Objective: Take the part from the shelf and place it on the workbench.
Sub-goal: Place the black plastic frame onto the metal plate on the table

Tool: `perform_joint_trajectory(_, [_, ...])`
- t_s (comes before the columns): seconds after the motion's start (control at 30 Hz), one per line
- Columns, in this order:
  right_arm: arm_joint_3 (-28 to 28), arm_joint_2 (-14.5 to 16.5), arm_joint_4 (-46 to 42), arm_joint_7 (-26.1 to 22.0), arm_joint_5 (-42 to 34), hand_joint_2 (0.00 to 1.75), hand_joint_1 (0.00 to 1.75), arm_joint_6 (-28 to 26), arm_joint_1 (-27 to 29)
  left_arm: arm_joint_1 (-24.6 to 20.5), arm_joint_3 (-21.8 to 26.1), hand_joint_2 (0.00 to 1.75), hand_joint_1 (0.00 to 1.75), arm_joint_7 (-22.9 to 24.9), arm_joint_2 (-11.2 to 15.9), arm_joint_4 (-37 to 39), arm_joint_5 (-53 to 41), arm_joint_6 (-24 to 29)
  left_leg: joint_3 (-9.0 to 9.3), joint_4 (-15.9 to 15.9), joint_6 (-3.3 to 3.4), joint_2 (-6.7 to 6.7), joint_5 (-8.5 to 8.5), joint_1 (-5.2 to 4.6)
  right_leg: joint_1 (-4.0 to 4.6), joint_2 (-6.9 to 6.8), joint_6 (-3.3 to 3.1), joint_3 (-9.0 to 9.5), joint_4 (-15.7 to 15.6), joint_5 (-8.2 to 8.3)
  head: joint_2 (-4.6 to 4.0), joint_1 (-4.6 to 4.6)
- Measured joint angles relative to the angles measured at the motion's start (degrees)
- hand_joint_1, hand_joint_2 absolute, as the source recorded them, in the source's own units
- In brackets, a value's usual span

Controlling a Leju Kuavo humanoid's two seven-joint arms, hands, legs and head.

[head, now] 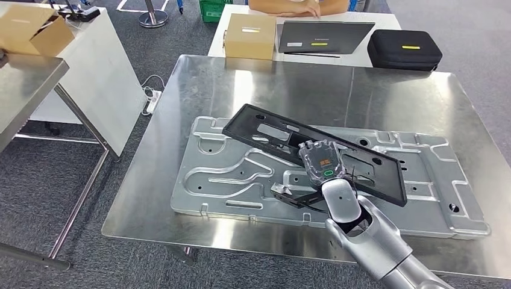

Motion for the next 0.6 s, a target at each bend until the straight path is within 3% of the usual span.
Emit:
perform_joint_trajectory(0.13, [0.3, 1.0, 2.1, -0.2, 0.0, 1.75, 1.75, -0.1, -0.1, 0.6, -1.6, 1.75, 0.00, 0.1, -0.1, -0.5, 1.2, 0.5, 0.18, -0.5, 1.33, 0.02, 0.30, -0.06, -0.19, 0.07, 1.07, -0.48, 1.2, -0.89, -0.01, 0.02])
perform_joint_trajectory(0.17, [0.3, 1.1, 2.4, -0.2, 0.0, 1.75, 1.75, -0.2, -0.1, 0.7, -1.9, 1.75, 0.00, 0.1, -0.1, -0.7, 1.3, 0.6, 0.24, -0.7, 1.64, 0.06, 0.44, 0.06, -0.27, 0.07, 1.34, -1.37, 3.2, -2.20, -0.01, 0.01])
perform_joint_trajectory(0.27, [0.6, 1.5, 3.6, -1.0, 0.0, 1.75, 1.75, -0.2, 0.1, 1.0, -2.8, 1.75, 0.00, 0.2, -0.2, -1.2, 1.9, 0.7, 0.25, -0.7, 2.01, 0.13, 0.43, 0.05, -0.52, 0.03, 1.93, -6.50, 14.0, -7.20, -0.01, 0.02])
perform_joint_trajectory(0.3, [0.9, 1.6, 4.0, -1.3, 0.0, 1.75, 1.75, -0.2, 0.2, 1.2, -3.1, 1.75, 0.00, 0.3, -0.2, -1.3, 2.0, 0.7, 0.27, -0.7, 2.03, 0.12, 0.39, 0.03, -0.59, 0.02, 1.99, -7.64, 16.2, -7.57, -0.01, 0.02])
perform_joint_trajectory(0.33, [1.2, 1.7, 4.4, -1.5, 0.0, 1.75, 1.75, -0.2, 0.4, 1.2, -3.3, 1.75, 0.00, 0.3, -0.2, -1.4, 2.0, 0.7, 0.33, -0.7, 2.02, 0.08, 0.35, 0.01, -0.62, 0.02, 1.95, -7.74, 16.1, -6.76, -0.01, 0.02])
perform_joint_trajectory(0.37, [1.5, 1.9, 4.8, -1.7, 0.0, 1.75, 1.75, -0.2, 0.4, 1.3, -3.4, 1.75, 0.00, 0.3, -0.2, -1.6, 2.0, 0.7, 0.44, -0.7, 1.97, 0.04, 0.28, 0.01, -0.64, 0.02, 1.81, -6.72, 13.8, -5.00, -0.01, 0.02])
perform_joint_trajectory(0.4, [1.8, 2.0, 5.2, -1.8, 0.0, 1.75, 1.75, -0.3, 0.4, 1.4, -3.4, 1.75, 0.00, 0.3, -0.2, -1.7, 2.0, 0.7, 0.60, -0.7, 1.89, 0.01, 0.19, 0.01, -0.62, 0.00, 1.57, -4.79, 9.7, -2.73, -0.01, 0.02])
perform_joint_trajectory(0.47, [2.3, 2.2, 6.0, -2.0, 0.0, 1.75, 1.75, -0.7, 0.2, 1.5, -3.5, 1.75, 0.00, 0.3, -0.3, -1.9, 2.0, 0.7, 0.77, -0.7, 1.57, -0.02, -0.02, -0.12, -0.28, -0.02, 1.05, -1.26, 2.4, -0.08, 0.00, 0.01])
perform_joint_trajectory(0.5, [2.5, 2.3, 6.3, -2.0, 0.0, 1.75, 1.75, -0.9, 0.2, 1.5, -3.6, 1.75, 0.00, 0.3, -0.4, -2.0, 2.0, 0.7, 0.78, -0.7, 1.38, -0.01, -0.08, -0.16, -0.07, -0.01, 0.84, -0.41, 0.6, 0.26, 0.00, 0.01])
perform_joint_trajectory(0.6, [2.9, 2.7, 7.0, -2.2, 0.0, 1.75, 1.75, -1.3, 0.0, 1.7, -3.9, 1.75, 0.00, 0.3, -0.3, -2.2, 1.9, 0.7, 0.89, -0.8, 0.55, 0.06, -0.29, -0.06, 0.13, -0.02, 0.10, -0.03, -0.5, 0.22, 0.00, 0.00])
